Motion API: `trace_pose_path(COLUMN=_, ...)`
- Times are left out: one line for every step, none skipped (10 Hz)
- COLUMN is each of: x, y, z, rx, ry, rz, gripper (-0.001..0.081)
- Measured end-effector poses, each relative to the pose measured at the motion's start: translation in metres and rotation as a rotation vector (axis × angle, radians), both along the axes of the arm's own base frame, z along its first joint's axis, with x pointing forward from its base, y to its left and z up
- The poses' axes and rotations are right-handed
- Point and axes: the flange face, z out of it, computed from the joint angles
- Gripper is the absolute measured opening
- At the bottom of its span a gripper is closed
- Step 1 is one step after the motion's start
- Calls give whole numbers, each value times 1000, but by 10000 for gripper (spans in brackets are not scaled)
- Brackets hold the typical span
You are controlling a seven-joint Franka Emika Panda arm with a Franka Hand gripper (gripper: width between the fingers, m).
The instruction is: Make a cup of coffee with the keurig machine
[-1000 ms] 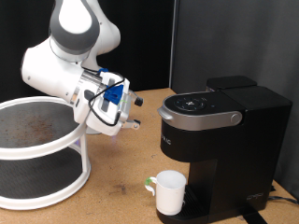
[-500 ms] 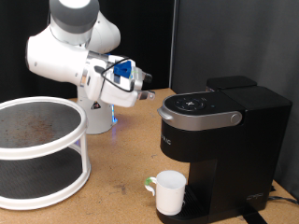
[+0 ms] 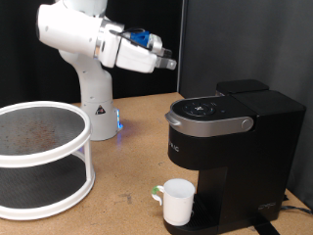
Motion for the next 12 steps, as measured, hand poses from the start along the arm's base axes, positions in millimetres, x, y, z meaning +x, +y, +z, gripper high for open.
trace_pose_path(x=-1, y=5, z=15, rx=33, ry=11, rz=-12, gripper=805)
trace_pose_path(x=-3, y=6, z=23, rx=58, ry=27, rz=-27, gripper=805)
trace_pose_path(x=-3, y=6, z=22, rx=51, ry=20, rz=-23, gripper=805)
trace_pose_path(x=-2, y=7, z=24, rx=46, ry=-13, rz=-20, gripper=805)
trace_pose_path(x=2, y=13, z=32, rx=31, ry=-58, rz=-8, gripper=805)
trace_pose_path(x=8, y=20, z=43, rx=-18, ry=-116, rz=-12, gripper=805)
trace_pose_path(x=12, y=30, z=52, rx=-95, ry=-168, rz=8, gripper=805)
trace_pose_path(x=17, y=39, z=62, rx=-185, ry=-199, rz=11, gripper=805)
trace_pose_path(x=22, y=50, z=70, rx=-260, ry=-193, rz=35, gripper=805)
trace_pose_path(x=26, y=62, z=79, rx=-331, ry=-156, rz=96, gripper=805)
trace_pose_path(x=33, y=72, z=86, rx=-380, ry=-98, rz=140, gripper=805)
trace_pose_path(x=41, y=81, z=92, rx=-382, ry=-49, rz=151, gripper=805)
